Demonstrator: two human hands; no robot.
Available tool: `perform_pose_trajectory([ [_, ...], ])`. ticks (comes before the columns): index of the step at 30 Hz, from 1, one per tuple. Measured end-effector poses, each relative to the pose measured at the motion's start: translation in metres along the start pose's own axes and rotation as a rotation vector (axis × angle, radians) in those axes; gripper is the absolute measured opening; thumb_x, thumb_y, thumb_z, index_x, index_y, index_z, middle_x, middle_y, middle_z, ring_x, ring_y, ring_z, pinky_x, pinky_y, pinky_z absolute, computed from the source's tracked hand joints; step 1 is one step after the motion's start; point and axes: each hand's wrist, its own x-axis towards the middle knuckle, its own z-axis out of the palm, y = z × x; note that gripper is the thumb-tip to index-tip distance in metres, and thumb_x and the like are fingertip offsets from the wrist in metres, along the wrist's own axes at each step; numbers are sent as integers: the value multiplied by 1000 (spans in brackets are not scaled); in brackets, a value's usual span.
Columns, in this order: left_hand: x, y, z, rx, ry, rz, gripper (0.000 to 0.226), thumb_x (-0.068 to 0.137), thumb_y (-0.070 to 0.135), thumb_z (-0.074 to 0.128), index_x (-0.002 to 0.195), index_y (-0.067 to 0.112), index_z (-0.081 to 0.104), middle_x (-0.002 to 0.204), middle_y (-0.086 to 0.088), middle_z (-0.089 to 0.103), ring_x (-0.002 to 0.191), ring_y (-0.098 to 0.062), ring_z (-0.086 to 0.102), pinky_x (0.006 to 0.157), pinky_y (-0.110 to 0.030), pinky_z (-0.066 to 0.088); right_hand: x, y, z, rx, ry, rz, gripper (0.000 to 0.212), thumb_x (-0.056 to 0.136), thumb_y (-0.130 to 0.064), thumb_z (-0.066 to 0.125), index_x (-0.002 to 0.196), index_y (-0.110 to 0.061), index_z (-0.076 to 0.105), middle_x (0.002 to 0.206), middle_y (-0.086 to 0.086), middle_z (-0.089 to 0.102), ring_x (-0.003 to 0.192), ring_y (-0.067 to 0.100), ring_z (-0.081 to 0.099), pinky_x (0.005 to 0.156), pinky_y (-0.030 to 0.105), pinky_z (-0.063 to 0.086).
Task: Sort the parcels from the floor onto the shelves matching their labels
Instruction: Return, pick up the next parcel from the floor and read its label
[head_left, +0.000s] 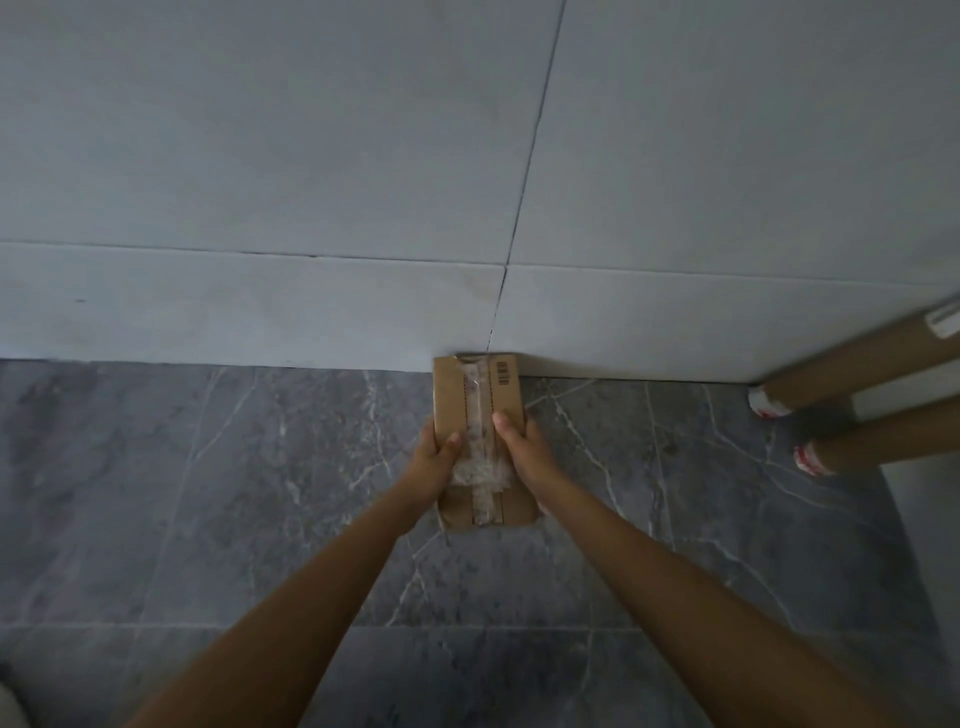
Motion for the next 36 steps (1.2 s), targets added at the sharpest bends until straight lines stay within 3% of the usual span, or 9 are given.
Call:
perform_pose_trajectory([
  [4,-2,0,-2,-35,-12,-24,49,104,34,39,149,18,25,139,-8,50,114,-18,55,77,-18,49,-1,0,-1,80,-43,21,60,103,-43,55,156,-21,36,144,5,57,107,16,62,77,27,53],
  [7,-6,3,-3,-37,-11,-36,50,104,36,37,149,18,24,135,-6,50,113,-19,54,85,-23,48,-3,-2,0,150,-32,94,55,103,-50,53,149,-25,37,120,-1,58,90,9,60,66,28,51],
  [12,-5,-2,-12,-95,-22,-106,48,104,38,36,147,19,27,141,-9,50,124,-26,53,106,-41,44,-1,-8,-2,202,-60,135,58,101,-66,37,138,-25,56,128,9,68,115,27,67,103,51,54],
  [18,-43,20,-20,-146,-66,-158,45,105,32,35,148,18,26,141,-10,49,127,-29,51,109,-45,42,-44,-19,-9,153,-46,193,40,103,-59,43,134,-36,55,126,8,68,115,32,66,104,59,51],
  [23,-109,77,-22,-94,-59,-135,44,105,31,36,147,20,29,136,-9,53,120,-25,56,107,-47,44,-123,-66,-26,228,-51,193,24,103,-53,51,122,-41,58,128,10,68,117,35,65,105,60,50],
  [28,-180,154,-18,57,67,-128,28,105,28,38,130,19,47,132,-9,53,116,-24,54,101,-41,47,-213,-130,-55,264,-32,190,79,91,-59,66,157,-30,31,140,10,60,125,33,61,80,45,60],
  [30,-216,195,-15,74,108,-125,26,105,22,37,126,14,51,125,-10,57,110,-23,56,90,-34,48,-250,-157,-67,269,-67,196,94,81,-65,73,154,-17,39,139,11,63,122,31,63,69,37,58],
  [32,-250,232,-11,91,117,-136,28,106,18,36,128,12,52,121,-9,59,110,-24,56,87,-31,43,-288,-188,-79,240,-81,181,75,82,-63,71,138,-15,59,126,7,70,109,23,66,71,33,54],
  [36,-331,304,2,38,150,-126,37,106,25,35,142,16,42,133,-8,54,106,-18,50,89,-29,41,-365,-243,-95,216,-10,89,58,88,-55,70,128,-14,66,117,7,75,103,23,73,81,37,60],
])
